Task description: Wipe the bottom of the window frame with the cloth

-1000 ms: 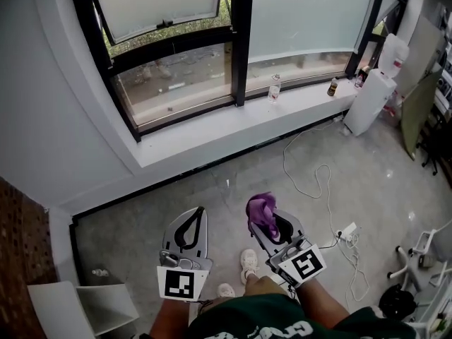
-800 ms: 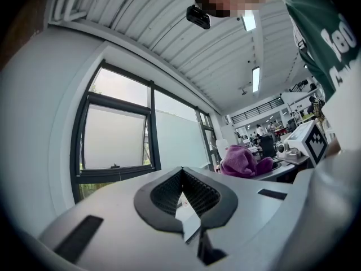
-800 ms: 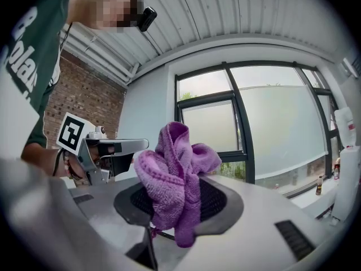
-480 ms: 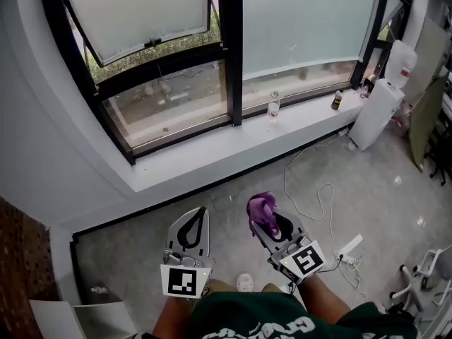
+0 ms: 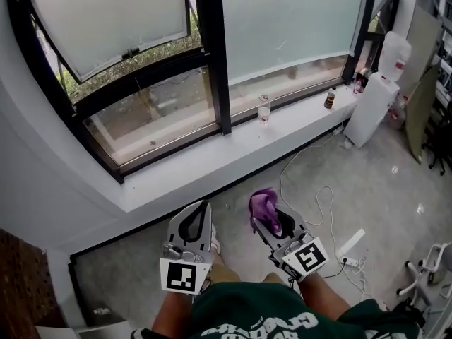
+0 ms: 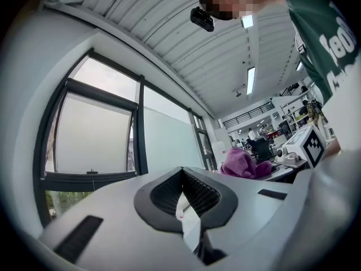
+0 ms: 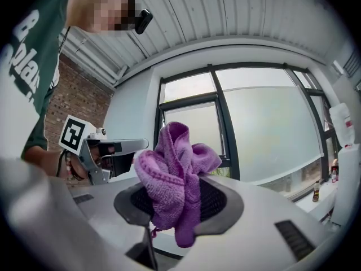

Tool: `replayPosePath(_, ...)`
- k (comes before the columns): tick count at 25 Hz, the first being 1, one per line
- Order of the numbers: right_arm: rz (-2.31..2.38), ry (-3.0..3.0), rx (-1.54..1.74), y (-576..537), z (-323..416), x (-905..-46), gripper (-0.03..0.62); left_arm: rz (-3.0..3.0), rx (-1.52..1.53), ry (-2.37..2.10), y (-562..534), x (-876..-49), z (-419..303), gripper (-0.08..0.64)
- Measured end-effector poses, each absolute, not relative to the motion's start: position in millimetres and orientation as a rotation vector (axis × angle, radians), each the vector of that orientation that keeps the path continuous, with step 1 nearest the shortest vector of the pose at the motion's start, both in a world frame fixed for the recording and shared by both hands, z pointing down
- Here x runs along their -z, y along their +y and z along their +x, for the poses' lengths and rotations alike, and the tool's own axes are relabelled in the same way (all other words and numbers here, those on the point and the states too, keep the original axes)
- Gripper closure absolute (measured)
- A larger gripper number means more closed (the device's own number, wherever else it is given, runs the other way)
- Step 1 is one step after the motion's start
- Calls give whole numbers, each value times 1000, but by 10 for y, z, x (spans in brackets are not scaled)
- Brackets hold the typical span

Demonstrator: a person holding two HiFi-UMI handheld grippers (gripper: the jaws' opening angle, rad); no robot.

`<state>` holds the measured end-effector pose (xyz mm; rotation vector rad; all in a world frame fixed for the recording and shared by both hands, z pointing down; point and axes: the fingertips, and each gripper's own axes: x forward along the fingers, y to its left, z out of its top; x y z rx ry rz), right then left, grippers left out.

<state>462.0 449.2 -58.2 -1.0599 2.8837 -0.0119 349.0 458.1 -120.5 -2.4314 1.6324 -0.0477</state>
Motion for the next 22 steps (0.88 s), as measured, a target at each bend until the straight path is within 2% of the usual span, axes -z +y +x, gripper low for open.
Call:
replayPosePath(7, -1171, 2857, 38, 3409, 4284, 377, 426, -2458, 27, 1583, 3402, 1064, 3111, 557)
replayPosePath(16, -1290, 2820, 17, 1091, 3170, 635, 426, -2491, 101, 1340, 1063, 1302, 2256, 557)
replayPosePath(22, -1376, 2730, 60, -44, 2803, 715, 426, -2654, 108, 1335, -59, 1151, 1796, 557)
